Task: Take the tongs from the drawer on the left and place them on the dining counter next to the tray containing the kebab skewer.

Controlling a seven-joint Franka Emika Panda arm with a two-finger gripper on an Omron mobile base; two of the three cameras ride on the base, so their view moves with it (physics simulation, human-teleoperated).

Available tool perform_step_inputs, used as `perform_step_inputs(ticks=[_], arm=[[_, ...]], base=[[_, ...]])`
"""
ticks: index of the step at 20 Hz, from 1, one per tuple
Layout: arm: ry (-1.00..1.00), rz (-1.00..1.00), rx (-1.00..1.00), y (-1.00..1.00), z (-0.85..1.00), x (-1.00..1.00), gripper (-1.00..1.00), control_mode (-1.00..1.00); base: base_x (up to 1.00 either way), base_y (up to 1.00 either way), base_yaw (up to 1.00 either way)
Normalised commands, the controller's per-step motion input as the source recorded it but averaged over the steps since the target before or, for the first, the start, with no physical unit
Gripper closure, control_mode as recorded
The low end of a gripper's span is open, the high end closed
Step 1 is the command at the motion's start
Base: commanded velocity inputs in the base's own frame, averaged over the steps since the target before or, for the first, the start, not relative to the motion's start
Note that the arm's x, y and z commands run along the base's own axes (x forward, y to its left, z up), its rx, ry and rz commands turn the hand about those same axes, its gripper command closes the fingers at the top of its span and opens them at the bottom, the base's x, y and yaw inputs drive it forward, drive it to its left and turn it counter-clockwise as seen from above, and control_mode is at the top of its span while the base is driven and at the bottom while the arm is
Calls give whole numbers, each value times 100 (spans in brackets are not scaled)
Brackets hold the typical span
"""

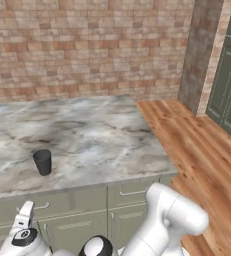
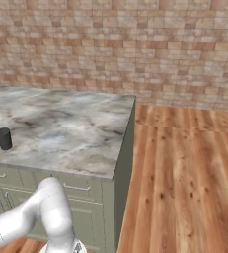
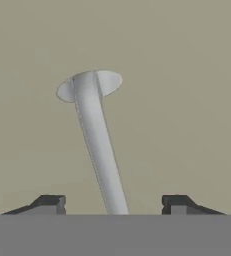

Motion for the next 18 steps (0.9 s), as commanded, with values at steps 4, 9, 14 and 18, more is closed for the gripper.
perform_step_inputs(ticks=[4,9,14,18], arm=[[0,0,0,0,0,0,100,-100],[0,0,0,0,0,-5,100,-100],[0,0,0,-14,-3,-67,100,-100],[-4,0,0,-41,-12,-100,100,-100]], base=[[0,0,0],[0,0,0],[0,0,0],[0,0,0]])
